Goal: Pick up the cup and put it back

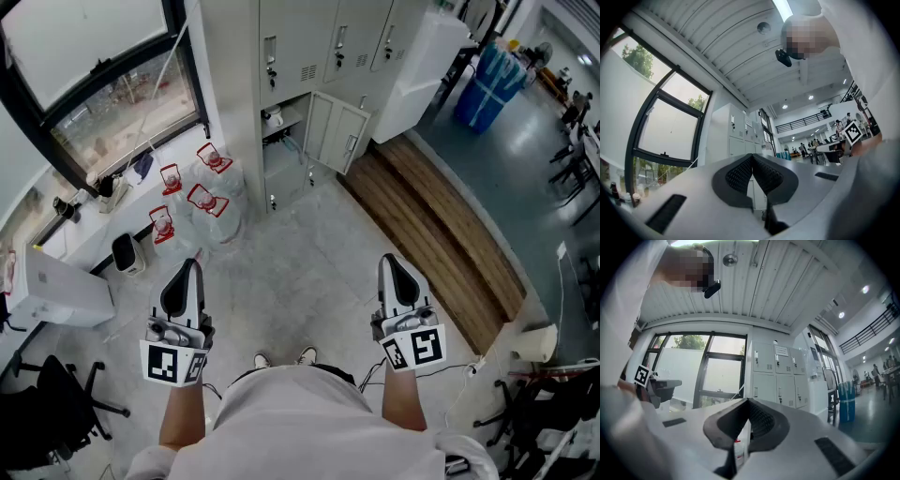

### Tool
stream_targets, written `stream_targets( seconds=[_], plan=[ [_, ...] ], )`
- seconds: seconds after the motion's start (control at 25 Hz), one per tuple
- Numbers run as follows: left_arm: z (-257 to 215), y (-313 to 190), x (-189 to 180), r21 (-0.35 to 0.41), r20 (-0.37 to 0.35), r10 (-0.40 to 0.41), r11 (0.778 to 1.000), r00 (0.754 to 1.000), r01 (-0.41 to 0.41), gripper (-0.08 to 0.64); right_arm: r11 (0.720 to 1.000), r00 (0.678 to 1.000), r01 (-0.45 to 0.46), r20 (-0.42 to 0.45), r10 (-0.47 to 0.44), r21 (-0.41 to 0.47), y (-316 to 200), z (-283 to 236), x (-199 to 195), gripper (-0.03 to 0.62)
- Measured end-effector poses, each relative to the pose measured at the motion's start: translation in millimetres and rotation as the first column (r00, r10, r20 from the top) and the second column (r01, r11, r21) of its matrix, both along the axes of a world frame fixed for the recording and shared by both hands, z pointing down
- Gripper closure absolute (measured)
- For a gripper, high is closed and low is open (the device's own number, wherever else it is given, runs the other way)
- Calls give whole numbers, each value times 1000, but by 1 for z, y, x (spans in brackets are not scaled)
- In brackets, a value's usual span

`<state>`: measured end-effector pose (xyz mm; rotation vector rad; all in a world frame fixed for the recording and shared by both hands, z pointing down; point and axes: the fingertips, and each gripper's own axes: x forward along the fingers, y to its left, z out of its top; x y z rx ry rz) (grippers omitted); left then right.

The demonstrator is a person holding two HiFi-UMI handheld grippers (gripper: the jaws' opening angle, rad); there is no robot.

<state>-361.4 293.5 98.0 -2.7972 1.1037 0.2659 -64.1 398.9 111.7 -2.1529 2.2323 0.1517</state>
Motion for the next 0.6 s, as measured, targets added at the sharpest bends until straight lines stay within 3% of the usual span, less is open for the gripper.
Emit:
stream_targets(
  seconds=[0.36, 0.6],
  plan=[
    [7, 3, -2, -22, -5, -27, 999, 1000, 27, 538, 1000, 1000, 28, 0, -28, -7, -3, 4, 0, 575],
    [8, 7, 18, -27, -1, -24, 999, 1000, 24, 538, 998, 998, 55, 31, -56, 15, 6, 3, 17, 575]
  ],
)
